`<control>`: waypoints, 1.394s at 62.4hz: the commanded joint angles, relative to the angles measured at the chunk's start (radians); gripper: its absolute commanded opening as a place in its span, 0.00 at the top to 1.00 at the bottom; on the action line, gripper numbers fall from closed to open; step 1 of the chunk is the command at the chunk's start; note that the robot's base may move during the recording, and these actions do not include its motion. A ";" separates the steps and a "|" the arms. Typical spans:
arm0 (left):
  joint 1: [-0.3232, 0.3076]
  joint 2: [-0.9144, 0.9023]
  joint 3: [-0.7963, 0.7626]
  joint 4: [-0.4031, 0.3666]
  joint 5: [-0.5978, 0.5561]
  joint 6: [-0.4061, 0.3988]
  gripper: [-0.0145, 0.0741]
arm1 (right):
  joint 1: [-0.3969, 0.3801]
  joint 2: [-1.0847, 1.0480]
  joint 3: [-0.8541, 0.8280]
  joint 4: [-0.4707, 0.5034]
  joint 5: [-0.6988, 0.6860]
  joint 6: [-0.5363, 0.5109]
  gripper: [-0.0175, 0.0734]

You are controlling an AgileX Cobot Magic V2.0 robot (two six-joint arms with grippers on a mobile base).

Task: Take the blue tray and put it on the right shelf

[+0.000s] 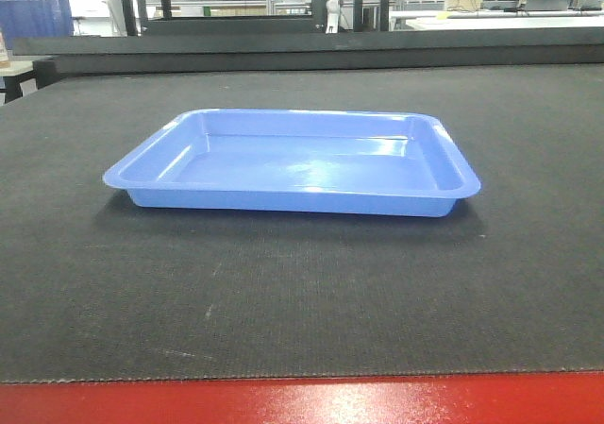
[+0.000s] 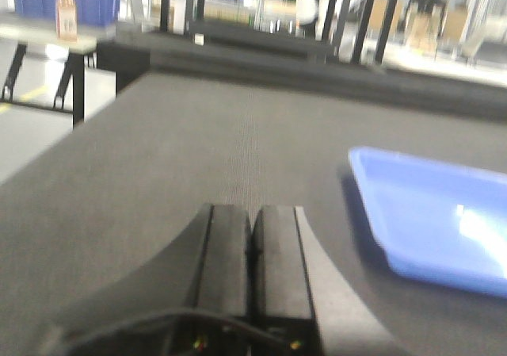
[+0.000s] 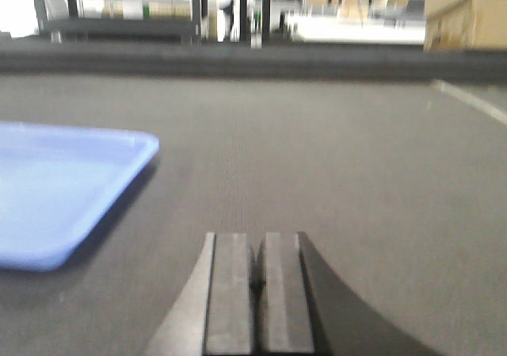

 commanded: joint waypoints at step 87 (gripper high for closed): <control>-0.306 1.416 -1.426 0.188 0.907 -0.028 0.44 | 0.347 1.334 -1.335 0.060 0.798 0.116 0.14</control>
